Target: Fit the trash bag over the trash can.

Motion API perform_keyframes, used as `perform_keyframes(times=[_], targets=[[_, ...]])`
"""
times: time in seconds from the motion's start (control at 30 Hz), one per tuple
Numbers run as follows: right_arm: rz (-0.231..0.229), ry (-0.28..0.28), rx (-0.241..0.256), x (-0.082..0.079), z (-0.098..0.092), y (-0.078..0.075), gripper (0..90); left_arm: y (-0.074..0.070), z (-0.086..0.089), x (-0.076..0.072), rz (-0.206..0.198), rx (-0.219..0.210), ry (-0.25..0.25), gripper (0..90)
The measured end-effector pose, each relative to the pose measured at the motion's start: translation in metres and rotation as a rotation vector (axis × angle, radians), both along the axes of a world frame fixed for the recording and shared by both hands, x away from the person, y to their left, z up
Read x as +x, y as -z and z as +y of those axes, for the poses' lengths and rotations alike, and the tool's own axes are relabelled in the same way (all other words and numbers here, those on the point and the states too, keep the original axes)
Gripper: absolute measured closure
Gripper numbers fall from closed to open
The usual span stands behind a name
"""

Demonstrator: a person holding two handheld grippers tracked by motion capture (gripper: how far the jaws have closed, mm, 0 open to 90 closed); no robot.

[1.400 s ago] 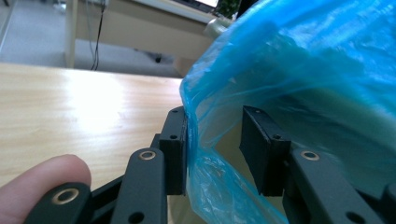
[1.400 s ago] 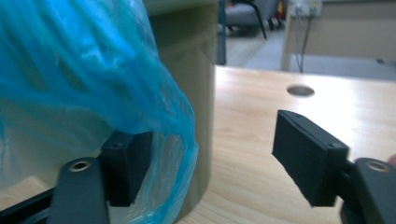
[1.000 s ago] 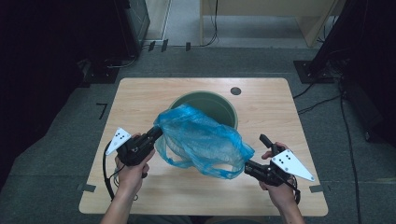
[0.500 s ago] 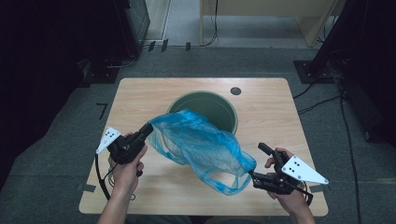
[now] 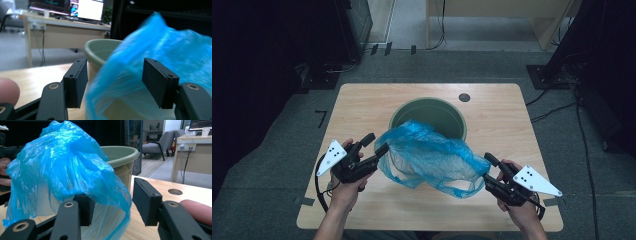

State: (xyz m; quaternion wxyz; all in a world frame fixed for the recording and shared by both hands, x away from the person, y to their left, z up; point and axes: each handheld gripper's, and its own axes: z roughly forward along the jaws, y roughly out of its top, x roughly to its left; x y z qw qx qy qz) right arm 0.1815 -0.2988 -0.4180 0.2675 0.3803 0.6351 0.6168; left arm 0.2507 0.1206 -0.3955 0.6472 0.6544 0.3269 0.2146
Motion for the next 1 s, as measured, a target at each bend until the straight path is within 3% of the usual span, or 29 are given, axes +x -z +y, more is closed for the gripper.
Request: perform_keyframes(times=[0.1, 0.17, 0.27, 0.37, 0.47, 0.57, 0.67, 0.73, 0.8, 0.87, 1.0], targets=[[0.001, 0.019, -0.011, 0.002, 0.004, 0.000, 58.5, -0.006, -0.011, -0.002, -0.024, 0.059, 0.039, 40.9], [0.003, 0.028, -0.022, 0.003, 0.006, 0.000, 61.6, -0.010, -0.016, 0.000, -0.031, 0.062, 0.060, 47.8], [-0.003, 0.046, -0.058, 0.005, 0.010, -0.002, 63.3, -0.017, -0.020, 0.004, -0.036, 0.072, 0.063, 48.7], [-0.005, 0.080, -0.063, 0.011, 0.012, -0.006, 71.7, -0.021, -0.022, 0.014, -0.010, 0.084, 0.030, 60.7], [0.018, 0.135, -0.037, 0.025, 0.010, -0.008, 83.8, -0.022, -0.020, 0.027, 0.024, 0.076, 0.000, 74.0], [0.042, 0.167, -0.019, 0.040, 0.009, -0.008, 87.4, -0.023, -0.017, 0.043, 0.043, 0.073, -0.020, 86.9], [0.063, 0.187, -0.041, 0.055, 0.012, -0.005, 87.8, -0.022, -0.018, 0.058, 0.055, 0.081, -0.042, 90.0], [0.087, 0.202, -0.059, 0.066, 0.015, -0.002, 87.7, -0.019, -0.019, 0.070, 0.092, 0.059, -0.058, 90.0], [0.146, 0.217, -0.052, 0.080, 0.018, 0.005, 87.7, -0.015, -0.019, 0.082, 0.140, 0.030, -0.063, 90.0], [0.193, 0.225, -0.055, 0.090, 0.023, 0.014, 87.7, -0.012, -0.019, 0.094, 0.195, -0.026, -0.064, 90.0], [0.255, 0.234, -0.109, 0.104, 0.037, 0.033, 87.7, -0.004, -0.019, 0.105, 0.262, -0.079, -0.070, 90.0]])
